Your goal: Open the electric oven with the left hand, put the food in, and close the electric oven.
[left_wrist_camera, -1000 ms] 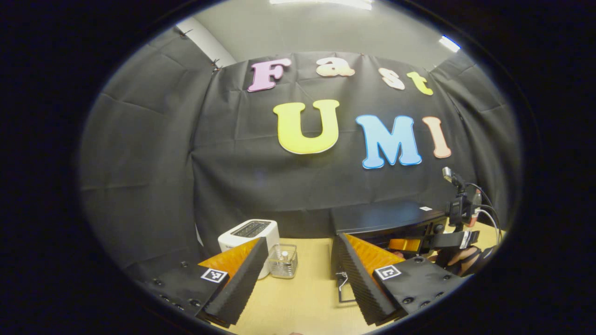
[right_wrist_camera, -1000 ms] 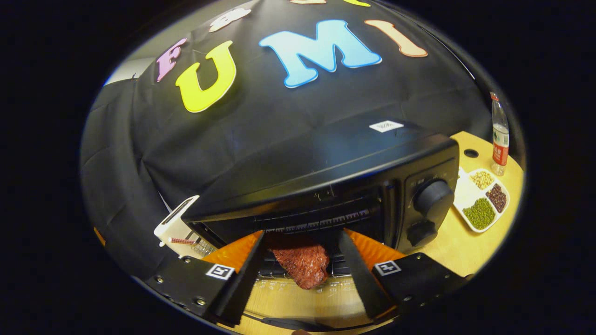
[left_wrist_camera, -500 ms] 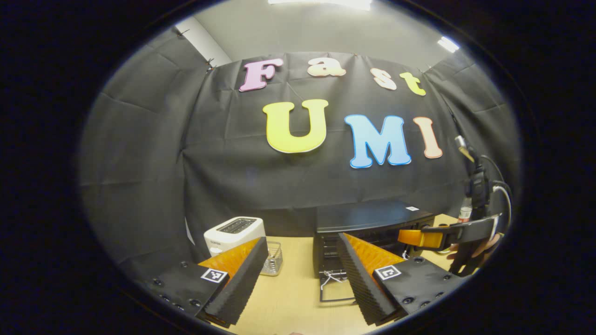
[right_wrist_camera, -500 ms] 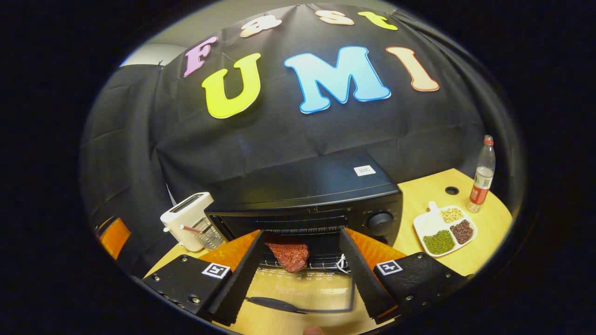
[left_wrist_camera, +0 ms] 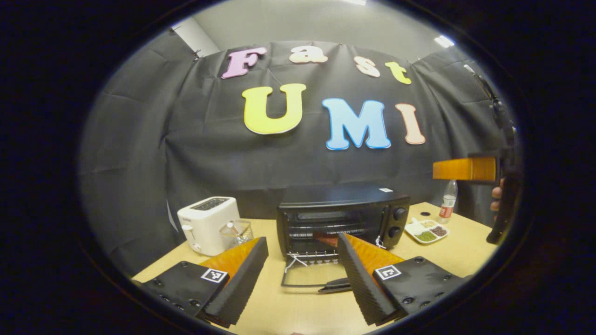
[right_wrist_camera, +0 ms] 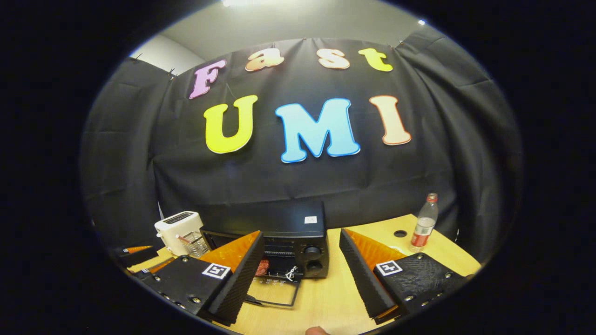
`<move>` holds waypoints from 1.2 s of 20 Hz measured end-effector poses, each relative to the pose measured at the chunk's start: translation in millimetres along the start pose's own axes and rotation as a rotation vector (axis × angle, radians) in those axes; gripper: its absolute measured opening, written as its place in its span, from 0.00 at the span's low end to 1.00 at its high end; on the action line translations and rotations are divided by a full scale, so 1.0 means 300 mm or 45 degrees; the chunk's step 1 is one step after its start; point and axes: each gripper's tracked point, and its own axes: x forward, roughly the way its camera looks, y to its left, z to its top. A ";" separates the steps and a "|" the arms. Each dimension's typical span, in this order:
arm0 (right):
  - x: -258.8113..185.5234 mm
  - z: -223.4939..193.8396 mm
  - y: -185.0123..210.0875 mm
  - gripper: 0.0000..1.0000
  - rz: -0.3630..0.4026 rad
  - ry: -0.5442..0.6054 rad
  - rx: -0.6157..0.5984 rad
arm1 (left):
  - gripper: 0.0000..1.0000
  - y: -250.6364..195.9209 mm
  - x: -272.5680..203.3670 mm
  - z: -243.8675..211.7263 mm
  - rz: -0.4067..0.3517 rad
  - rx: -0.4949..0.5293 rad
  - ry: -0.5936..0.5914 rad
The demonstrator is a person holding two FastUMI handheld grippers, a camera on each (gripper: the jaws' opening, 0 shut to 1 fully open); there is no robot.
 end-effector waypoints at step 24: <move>-0.381 0.107 -0.360 0.98 -0.354 -0.039 -0.184 | 1.00 -0.295 0.194 -0.664 -0.127 -0.029 0.629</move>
